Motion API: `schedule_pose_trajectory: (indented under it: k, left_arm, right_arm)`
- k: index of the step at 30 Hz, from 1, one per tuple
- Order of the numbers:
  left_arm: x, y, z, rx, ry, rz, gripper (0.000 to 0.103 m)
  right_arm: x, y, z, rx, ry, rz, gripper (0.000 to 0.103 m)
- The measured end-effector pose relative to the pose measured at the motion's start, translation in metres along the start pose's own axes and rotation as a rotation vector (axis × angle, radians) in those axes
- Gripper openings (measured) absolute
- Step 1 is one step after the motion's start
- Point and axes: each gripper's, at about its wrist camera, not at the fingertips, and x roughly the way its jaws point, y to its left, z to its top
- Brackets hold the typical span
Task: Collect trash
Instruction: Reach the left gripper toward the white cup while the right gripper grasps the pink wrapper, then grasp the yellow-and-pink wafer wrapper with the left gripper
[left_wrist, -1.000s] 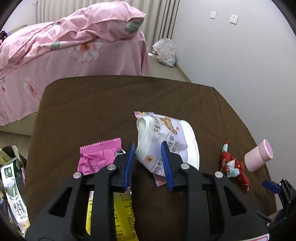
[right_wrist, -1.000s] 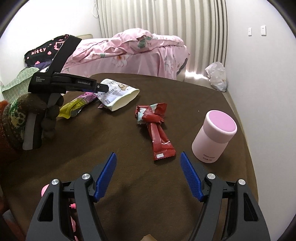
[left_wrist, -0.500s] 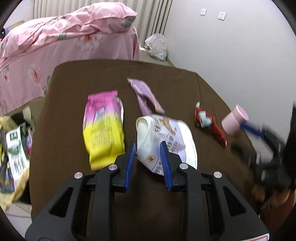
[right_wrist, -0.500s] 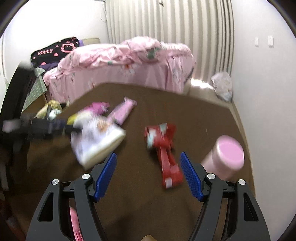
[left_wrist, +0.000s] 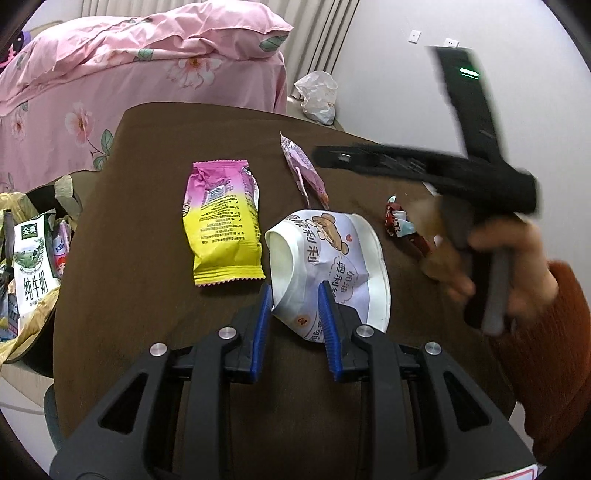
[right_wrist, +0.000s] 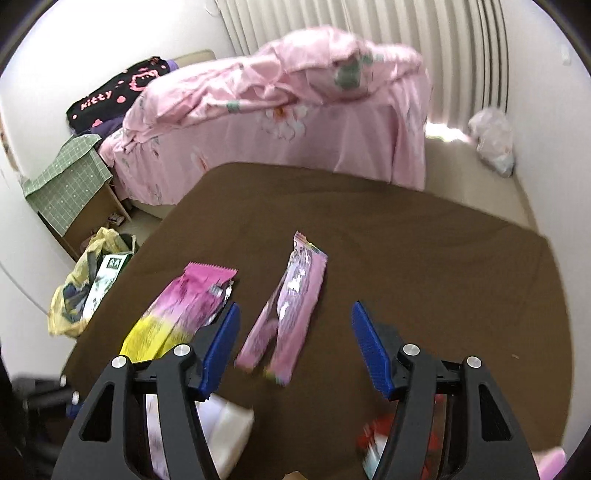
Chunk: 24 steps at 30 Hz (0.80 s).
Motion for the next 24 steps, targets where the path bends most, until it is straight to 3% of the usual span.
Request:
schedule_pose_trajectory:
  k: [2,4,5,6,8,16,20,22,24]
  left_arm:
    - [-0.001,0.001,-0.001,-0.004,0.001,-0.006,0.025]
    - [-0.002,0.001,0.000,-0.011,0.000,-0.012,0.025]
    - [-0.003,0.002,0.000,-0.015,-0.002,-0.015,0.025]
    - [-0.004,0.003,0.000,-0.019,-0.002,-0.020,0.025]
    - [-0.004,0.005,0.000,-0.029,-0.001,-0.034,0.025]
    - [-0.007,0.007,0.002,-0.040,-0.012,-0.043,0.032]
    - [-0.027,0.024,0.012,-0.105,-0.114,-0.062,0.041]
    - [-0.032,0.035,0.018,-0.132,-0.152,-0.032,0.045]
    - [-0.029,0.044,0.022,-0.156,-0.139,0.015,0.045]
  right_arm:
    - [0.019,-0.001,0.007,0.013,0.050,0.013,0.057]
    - [0.036,0.000,0.008,0.012,0.111,0.003,0.041]
    - [0.039,0.000,0.006,0.006,0.123,0.005,0.024]
    - [0.038,0.002,0.003,-0.012,0.123,-0.002,0.015]
    - [0.030,0.005,-0.003,-0.039,0.094,-0.024,0.010]
    - [-0.042,0.002,-0.036,-0.053,-0.057,-0.048,0.007]
    - [-0.074,0.001,-0.058,-0.036,-0.119,-0.059,0.007]
    - [-0.087,-0.002,-0.073,-0.002,-0.147,-0.056,0.007]
    - [-0.096,-0.005,-0.085,0.022,-0.173,-0.068,0.007]
